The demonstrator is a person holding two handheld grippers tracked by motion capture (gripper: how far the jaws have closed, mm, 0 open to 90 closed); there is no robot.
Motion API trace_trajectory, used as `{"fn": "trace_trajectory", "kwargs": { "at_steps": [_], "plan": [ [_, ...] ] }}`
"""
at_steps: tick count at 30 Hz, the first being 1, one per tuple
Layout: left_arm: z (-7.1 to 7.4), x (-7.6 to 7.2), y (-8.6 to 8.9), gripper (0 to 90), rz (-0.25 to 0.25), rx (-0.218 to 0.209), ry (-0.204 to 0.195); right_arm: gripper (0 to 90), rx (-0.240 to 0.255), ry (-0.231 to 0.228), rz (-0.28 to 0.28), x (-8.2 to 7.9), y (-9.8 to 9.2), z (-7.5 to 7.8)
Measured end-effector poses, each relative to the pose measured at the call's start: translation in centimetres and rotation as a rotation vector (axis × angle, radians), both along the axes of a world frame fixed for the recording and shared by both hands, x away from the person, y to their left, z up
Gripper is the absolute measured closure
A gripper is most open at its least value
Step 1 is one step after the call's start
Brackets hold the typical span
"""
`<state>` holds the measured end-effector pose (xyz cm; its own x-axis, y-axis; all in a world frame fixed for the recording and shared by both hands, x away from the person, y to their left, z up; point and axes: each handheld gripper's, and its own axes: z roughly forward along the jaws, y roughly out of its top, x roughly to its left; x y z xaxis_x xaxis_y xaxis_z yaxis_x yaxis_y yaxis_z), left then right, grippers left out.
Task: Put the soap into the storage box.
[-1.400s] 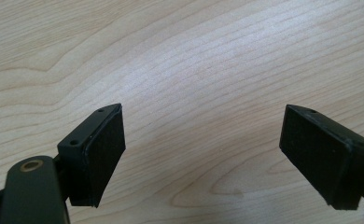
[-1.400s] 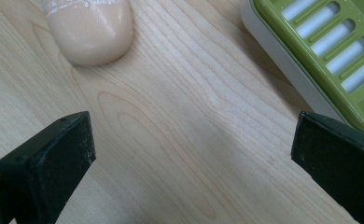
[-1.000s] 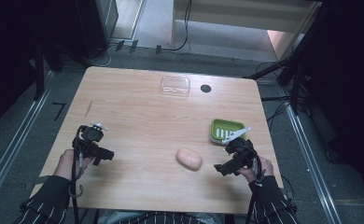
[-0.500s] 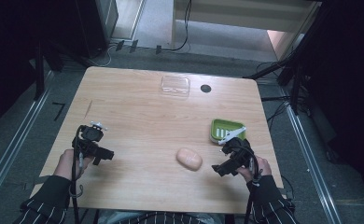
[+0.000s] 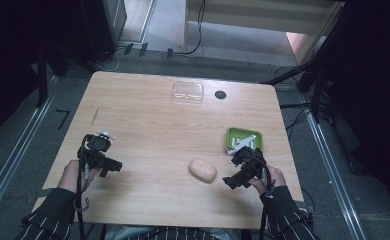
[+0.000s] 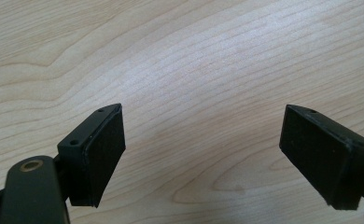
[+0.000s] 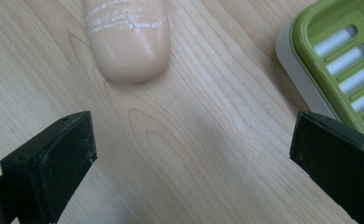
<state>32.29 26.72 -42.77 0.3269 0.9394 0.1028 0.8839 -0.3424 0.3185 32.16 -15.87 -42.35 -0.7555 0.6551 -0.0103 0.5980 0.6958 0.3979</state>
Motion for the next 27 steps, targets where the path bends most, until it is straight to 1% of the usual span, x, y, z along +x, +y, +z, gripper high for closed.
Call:
{"fn": "trace_trajectory", "kwargs": {
  "at_steps": [5,6,9,12,15,20,24,27],
  "plan": [
    [0.0,0.0,0.0,14.8,0.000,0.000,0.000,0.7,0.002,0.003,0.006,0.1,0.5,0.2],
    [0.0,0.0,0.0,14.8,0.000,0.000,0.000,0.8,0.003,0.005,0.014,0.2,0.7,0.3],
    [0.0,0.0,-0.1,14.8,-0.001,-0.002,0.002,0.9,0.005,0.000,0.020,0.4,1.0,0.4],
    [0.0,0.0,-0.1,14.8,-0.002,-0.001,0.002,2.7,0.009,0.002,0.028,0.5,1.2,0.5],
    [-0.1,0.0,-0.1,14.8,-0.001,-0.001,0.000,2.5,0.002,-0.001,0.037,0.6,1.8,0.6],
    [-0.1,0.0,-0.1,14.8,-0.002,0.000,0.001,2.4,0.003,0.000,0.045,0.8,2.1,0.6],
    [-0.1,0.0,-0.1,14.8,-0.003,-0.001,0.002,2.2,0.001,-0.002,0.036,0.9,2.2,0.6],
    [-0.1,0.0,-0.1,14.8,0.000,0.001,0.001,1.9,0.003,0.005,0.041,1.1,2.2,0.5]
  ]
}}
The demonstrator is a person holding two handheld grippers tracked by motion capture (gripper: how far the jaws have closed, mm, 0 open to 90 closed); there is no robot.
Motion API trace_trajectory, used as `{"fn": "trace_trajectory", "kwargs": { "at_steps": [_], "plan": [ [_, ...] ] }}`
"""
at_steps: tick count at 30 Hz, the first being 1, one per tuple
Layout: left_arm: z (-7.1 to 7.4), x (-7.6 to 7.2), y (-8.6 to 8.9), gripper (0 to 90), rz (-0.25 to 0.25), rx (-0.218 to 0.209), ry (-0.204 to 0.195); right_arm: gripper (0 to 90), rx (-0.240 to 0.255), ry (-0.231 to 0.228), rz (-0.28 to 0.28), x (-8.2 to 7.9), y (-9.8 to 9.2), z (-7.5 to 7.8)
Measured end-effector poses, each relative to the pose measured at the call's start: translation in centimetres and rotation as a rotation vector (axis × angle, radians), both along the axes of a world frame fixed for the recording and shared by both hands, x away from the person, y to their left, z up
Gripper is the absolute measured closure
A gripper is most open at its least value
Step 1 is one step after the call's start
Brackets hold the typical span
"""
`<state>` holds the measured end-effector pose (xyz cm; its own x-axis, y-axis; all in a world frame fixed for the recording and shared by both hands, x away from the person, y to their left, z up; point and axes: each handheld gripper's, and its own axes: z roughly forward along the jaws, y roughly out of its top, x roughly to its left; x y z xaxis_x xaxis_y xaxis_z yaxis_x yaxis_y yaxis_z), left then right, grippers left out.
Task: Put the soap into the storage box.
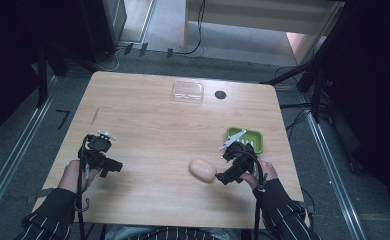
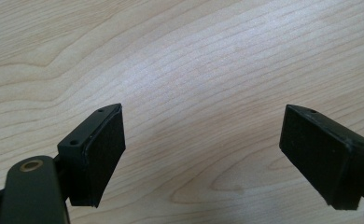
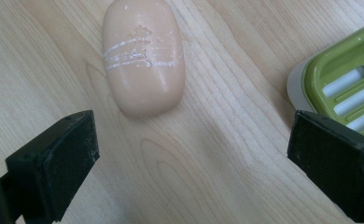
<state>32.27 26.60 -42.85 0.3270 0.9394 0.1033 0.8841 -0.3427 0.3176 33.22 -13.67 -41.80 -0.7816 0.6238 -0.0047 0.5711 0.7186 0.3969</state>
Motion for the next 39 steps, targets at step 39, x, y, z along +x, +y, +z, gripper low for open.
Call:
{"fn": "trace_trajectory", "kwargs": {
  "at_steps": [39],
  "plan": [
    [-0.1,0.0,0.1,14.8,0.000,-0.002,0.002,2.0,-0.023,0.028,0.036,2.1,2.8,0.1]
  ]
}}
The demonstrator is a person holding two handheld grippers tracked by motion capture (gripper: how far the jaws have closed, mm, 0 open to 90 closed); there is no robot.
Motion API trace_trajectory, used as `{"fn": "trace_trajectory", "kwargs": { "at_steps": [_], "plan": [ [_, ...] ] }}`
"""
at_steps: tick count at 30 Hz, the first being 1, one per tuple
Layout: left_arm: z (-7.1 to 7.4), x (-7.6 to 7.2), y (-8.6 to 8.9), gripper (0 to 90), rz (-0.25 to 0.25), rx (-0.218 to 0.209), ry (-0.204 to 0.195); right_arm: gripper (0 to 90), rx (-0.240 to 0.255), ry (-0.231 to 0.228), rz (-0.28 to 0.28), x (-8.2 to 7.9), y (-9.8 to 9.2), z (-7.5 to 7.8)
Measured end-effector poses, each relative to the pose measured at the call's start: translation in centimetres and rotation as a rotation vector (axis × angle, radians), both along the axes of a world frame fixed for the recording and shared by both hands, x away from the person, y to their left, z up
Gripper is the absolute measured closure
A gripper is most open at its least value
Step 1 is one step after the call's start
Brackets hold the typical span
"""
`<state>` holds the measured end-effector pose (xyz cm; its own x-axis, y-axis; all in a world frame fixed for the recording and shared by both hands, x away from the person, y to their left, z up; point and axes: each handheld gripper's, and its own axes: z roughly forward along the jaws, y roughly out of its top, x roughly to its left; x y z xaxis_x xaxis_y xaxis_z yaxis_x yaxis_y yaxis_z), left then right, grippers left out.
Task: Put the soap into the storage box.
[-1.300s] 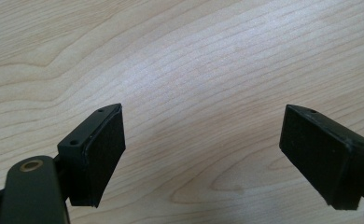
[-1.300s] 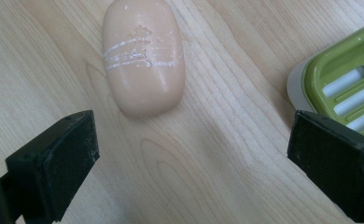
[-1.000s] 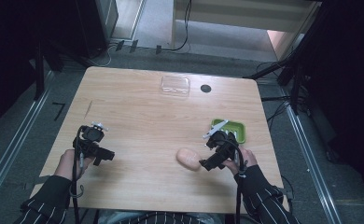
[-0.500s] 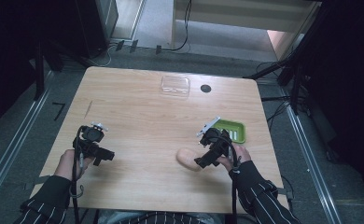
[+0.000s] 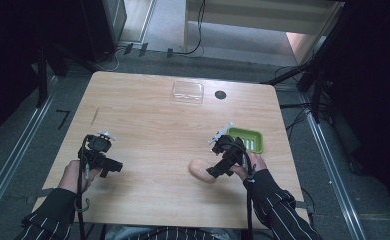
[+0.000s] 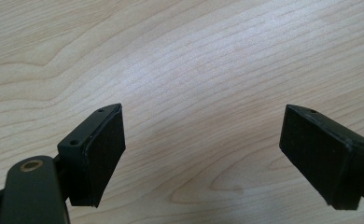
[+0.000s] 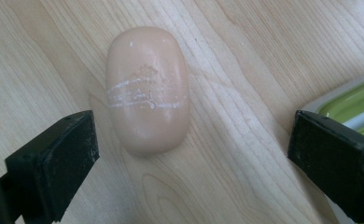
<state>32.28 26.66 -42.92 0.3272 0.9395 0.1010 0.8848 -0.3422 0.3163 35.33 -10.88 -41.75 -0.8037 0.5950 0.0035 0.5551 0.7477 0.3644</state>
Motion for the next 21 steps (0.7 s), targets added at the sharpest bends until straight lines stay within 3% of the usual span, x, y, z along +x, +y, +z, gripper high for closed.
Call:
{"fn": "trace_trajectory", "kwargs": {
  "at_steps": [21],
  "plan": [
    [0.0,0.0,0.1,14.8,0.004,-0.002,0.000,2.4,-0.059,0.057,0.085,1.0,3.1,-0.7]
  ]
}}
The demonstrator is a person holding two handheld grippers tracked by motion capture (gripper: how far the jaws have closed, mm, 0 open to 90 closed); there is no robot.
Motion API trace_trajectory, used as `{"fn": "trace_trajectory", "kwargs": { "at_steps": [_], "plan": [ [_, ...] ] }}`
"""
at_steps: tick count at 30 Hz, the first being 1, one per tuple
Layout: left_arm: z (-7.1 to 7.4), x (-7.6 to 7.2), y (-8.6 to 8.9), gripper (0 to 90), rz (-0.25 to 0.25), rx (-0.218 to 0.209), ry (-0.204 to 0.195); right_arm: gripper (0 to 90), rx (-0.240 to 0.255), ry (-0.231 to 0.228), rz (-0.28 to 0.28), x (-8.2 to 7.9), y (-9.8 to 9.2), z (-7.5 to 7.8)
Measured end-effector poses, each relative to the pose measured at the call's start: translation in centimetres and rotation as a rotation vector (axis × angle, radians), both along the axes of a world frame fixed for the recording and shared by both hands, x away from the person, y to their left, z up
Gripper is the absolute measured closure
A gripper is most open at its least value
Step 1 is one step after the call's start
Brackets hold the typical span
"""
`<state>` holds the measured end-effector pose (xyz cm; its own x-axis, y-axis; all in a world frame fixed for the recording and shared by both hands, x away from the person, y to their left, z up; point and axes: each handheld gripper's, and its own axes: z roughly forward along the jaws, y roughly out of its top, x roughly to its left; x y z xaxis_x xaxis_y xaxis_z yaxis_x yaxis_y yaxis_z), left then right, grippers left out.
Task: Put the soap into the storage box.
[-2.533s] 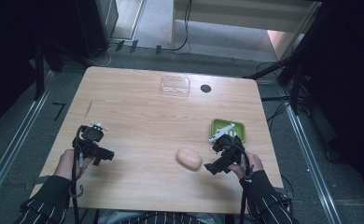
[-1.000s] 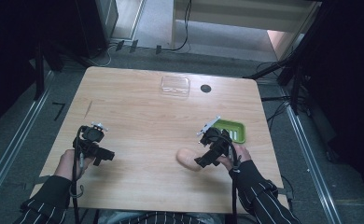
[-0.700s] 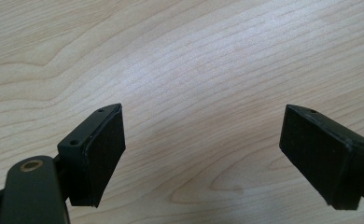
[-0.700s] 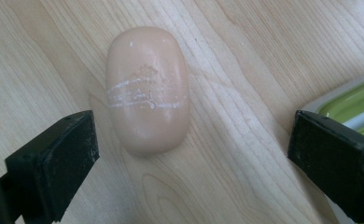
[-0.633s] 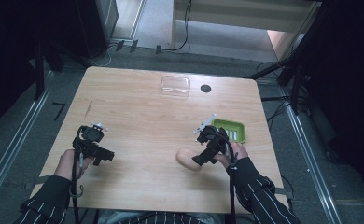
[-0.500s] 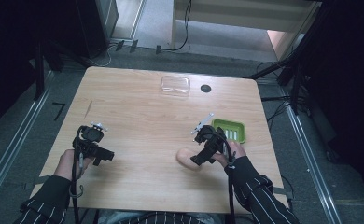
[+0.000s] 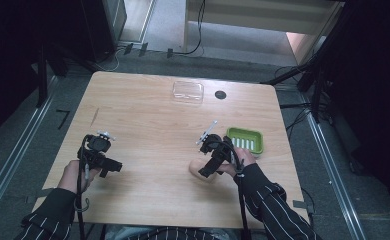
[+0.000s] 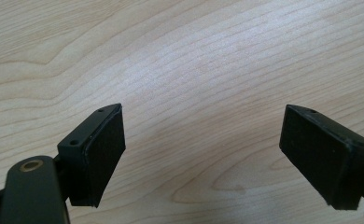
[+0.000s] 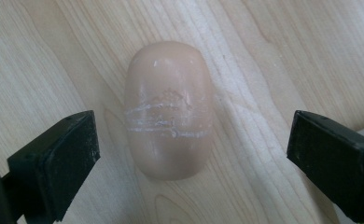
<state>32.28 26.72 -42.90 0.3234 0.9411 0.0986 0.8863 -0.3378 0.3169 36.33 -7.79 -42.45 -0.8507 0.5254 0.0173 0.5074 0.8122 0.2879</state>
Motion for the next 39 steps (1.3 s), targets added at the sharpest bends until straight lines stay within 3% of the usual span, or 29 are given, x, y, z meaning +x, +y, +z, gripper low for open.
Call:
{"fn": "trace_trajectory", "kwargs": {
  "at_steps": [4,20,26,39],
  "plan": [
    [0.0,0.0,0.0,14.8,-0.001,0.001,-0.001,2.9,-0.023,0.025,0.013,0.0,0.6,-0.6],
    [0.0,0.0,0.0,14.8,-0.001,-0.001,0.001,15.0,-0.056,0.035,0.048,0.1,1.9,-2.1],
    [0.0,0.0,0.0,14.8,-0.002,-0.001,0.001,24.0,-0.071,0.052,0.051,0.1,2.1,-2.7],
    [-0.1,0.0,0.0,14.8,0.002,-0.004,0.000,30.0,-0.110,0.052,0.069,0.0,2.3,-3.4]
  ]
}}
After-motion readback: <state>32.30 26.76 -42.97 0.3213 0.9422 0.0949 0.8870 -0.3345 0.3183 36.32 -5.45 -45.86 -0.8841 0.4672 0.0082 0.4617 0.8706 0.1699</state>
